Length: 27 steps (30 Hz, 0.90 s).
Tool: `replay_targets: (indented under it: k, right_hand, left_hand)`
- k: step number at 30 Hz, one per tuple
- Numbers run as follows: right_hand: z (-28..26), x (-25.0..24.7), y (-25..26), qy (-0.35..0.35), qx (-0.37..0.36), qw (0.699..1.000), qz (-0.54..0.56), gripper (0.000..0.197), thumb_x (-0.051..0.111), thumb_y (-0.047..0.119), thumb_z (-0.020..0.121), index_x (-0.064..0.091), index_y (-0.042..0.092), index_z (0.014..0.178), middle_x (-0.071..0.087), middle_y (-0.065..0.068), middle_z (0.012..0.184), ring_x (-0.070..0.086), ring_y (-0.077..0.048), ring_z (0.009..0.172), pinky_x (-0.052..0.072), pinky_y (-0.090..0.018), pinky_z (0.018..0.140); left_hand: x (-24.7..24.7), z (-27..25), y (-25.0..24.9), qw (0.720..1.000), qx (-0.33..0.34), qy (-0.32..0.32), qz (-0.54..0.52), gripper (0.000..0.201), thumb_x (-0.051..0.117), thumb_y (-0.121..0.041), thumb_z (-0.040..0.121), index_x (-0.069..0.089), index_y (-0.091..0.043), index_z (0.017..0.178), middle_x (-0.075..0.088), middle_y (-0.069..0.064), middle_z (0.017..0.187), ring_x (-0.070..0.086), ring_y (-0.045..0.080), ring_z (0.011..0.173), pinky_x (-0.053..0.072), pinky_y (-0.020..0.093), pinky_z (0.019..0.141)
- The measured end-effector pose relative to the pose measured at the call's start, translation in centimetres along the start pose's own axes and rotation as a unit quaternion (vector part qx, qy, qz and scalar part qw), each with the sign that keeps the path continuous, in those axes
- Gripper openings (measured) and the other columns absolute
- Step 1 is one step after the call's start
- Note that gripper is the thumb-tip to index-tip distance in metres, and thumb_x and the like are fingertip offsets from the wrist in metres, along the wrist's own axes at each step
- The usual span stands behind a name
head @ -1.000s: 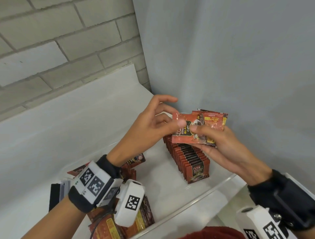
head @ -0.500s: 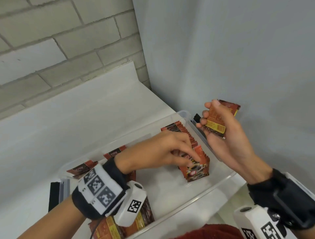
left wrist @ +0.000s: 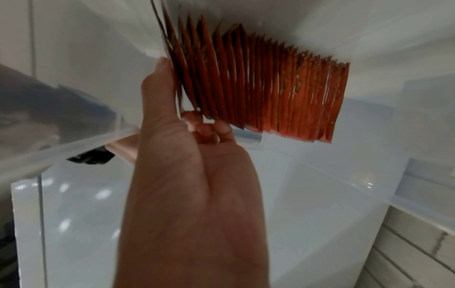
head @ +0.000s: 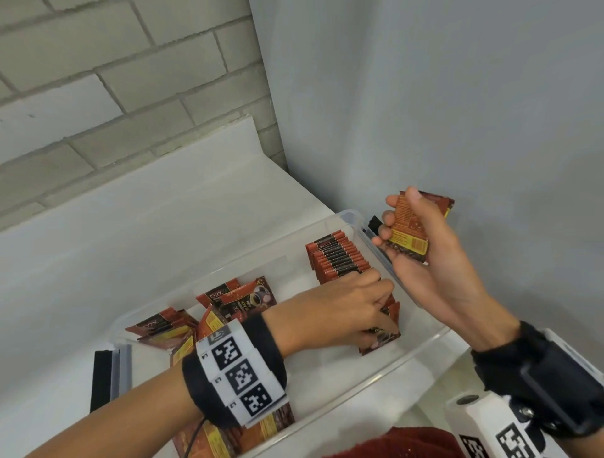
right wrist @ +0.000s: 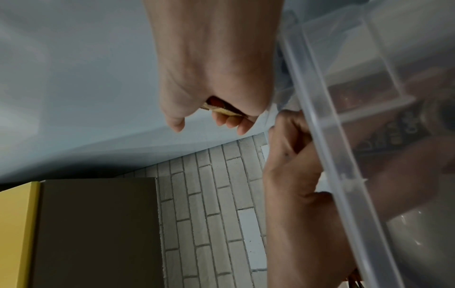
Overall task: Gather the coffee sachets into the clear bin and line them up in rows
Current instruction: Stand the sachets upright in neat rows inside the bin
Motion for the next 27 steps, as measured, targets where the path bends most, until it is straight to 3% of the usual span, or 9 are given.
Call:
replay_targets:
  k: [3, 7, 12, 16, 19, 21, 23, 25, 27]
  right_hand:
    - [0.0, 0.0, 0.0, 0.0, 0.001, 1.0, 0.0, 0.032, 0.064, 0.042, 0.08, 0.061, 0.016, 0.097, 0.055, 0.001, 0.074, 0.053, -0.01, 0.066, 0.046, -0.025, 0.078]
    - [-0.1, 0.1, 0.0, -0.003, 0.006, 1.0, 0.001, 0.033, 0.061, 0.043, 0.082, 0.059, 0.015, 0.099, 0.055, 0.001, 0.074, 0.052, -0.01, 0.066, 0.048, -0.024, 0.075]
    - [-0.3, 0.6, 0.1, 0.016, 0.015, 0.998, 0.052, 0.038, 0.06, 0.036, 0.081, 0.058, 0.007, 0.106, 0.056, -0.004, 0.077, 0.053, -0.014, 0.069, 0.052, -0.025, 0.07]
    - [-0.4, 0.8, 0.3, 0.023, 0.023, 0.997, 0.075, 0.034, 0.048, 0.023, 0.084, 0.058, 0.002, 0.109, 0.058, -0.009, 0.08, 0.059, -0.02, 0.072, 0.056, -0.031, 0.075]
    - [-0.4, 0.7, 0.1, 0.017, 0.028, 0.998, 0.052, 0.029, 0.038, 0.013, 0.094, 0.06, 0.001, 0.107, 0.067, -0.009, 0.081, 0.069, -0.024, 0.077, 0.058, -0.038, 0.084]
    - [-0.5, 0.8, 0.1, 0.024, 0.024, 0.999, 0.026, 0.029, 0.037, 0.012, 0.096, 0.064, 0.003, 0.104, 0.072, -0.009, 0.082, 0.072, -0.025, 0.084, 0.054, -0.038, 0.092]
    - [-0.6, 1.1, 0.2, 0.04, 0.017, 0.999, -0.001, 0.026, 0.045, 0.014, 0.093, 0.067, 0.006, 0.104, 0.074, -0.009, 0.09, 0.071, -0.025, 0.094, 0.054, -0.034, 0.093]
    - [-0.6, 1.1, 0.2, 0.047, 0.013, 0.998, -0.035, 0.027, 0.052, 0.016, 0.088, 0.067, 0.007, 0.11, 0.074, -0.011, 0.099, 0.07, -0.023, 0.098, 0.056, -0.03, 0.085]
    - [-0.7, 1.0, 0.1, 0.043, 0.011, 0.997, -0.063, 0.031, 0.058, 0.016, 0.085, 0.065, 0.006, 0.113, 0.073, -0.012, 0.103, 0.07, -0.023, 0.096, 0.057, -0.029, 0.08]
  left_hand:
    - [0.0, -0.1, 0.0, 1.0, -0.012, 0.006, 0.018, 0.029, 0.072, -0.022, 0.081, 0.071, -0.022, 0.111, 0.036, -0.001, 0.089, 0.028, 0.015, 0.088, 0.02, 0.025, 0.068]
    - [0.3, -0.1, 0.0, 0.999, -0.021, 0.011, 0.026, 0.029, 0.069, -0.034, 0.084, 0.071, -0.027, 0.112, 0.024, -0.005, 0.09, 0.015, 0.009, 0.088, 0.017, 0.026, 0.07]
    - [0.3, -0.1, -0.2, 1.0, -0.021, 0.008, 0.011, 0.029, 0.065, -0.039, 0.086, 0.071, -0.03, 0.113, 0.025, -0.005, 0.088, 0.017, 0.01, 0.088, 0.021, 0.028, 0.071]
    - [-0.3, -0.3, 0.0, 0.999, -0.015, -0.019, -0.028, 0.029, 0.064, -0.038, 0.088, 0.071, -0.027, 0.113, 0.03, -0.003, 0.087, 0.022, 0.01, 0.088, 0.021, 0.026, 0.072]
    - [-1.5, -0.9, 0.8, 0.994, -0.041, -0.063, -0.079, 0.03, 0.065, -0.035, 0.088, 0.071, -0.022, 0.113, 0.034, -0.002, 0.086, 0.026, 0.009, 0.086, 0.03, 0.029, 0.073]
    - [-2.2, -1.6, 2.0, 0.99, -0.066, -0.095, -0.082, 0.027, 0.062, -0.034, 0.089, 0.072, -0.019, 0.109, 0.042, 0.0, 0.086, 0.03, 0.009, 0.085, 0.037, 0.033, 0.073]
    - [-2.8, -2.4, 3.3, 0.985, -0.098, -0.118, -0.084, 0.026, 0.056, -0.033, 0.09, 0.072, -0.017, 0.104, 0.05, 0.001, 0.088, 0.037, 0.009, 0.087, 0.042, 0.037, 0.076]
    - [-3.5, -3.2, 4.4, 0.973, -0.139, -0.145, -0.111, 0.027, 0.05, -0.028, 0.092, 0.071, -0.015, 0.102, 0.053, -0.005, 0.091, 0.041, 0.007, 0.089, 0.041, 0.026, 0.083]
    - [-4.5, -3.9, 5.3, 0.955, -0.19, -0.177, -0.14, 0.02, 0.047, -0.023, 0.095, 0.066, -0.017, 0.098, 0.05, -0.017, 0.089, 0.043, -0.001, 0.088, 0.036, 0.013, 0.08]
Point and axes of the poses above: each hand's wrist, its own z-axis towards the middle knuckle, its own x-axis out of the palm, y = z × x, the point moved 6 cm from there along z, towards the middle knuckle
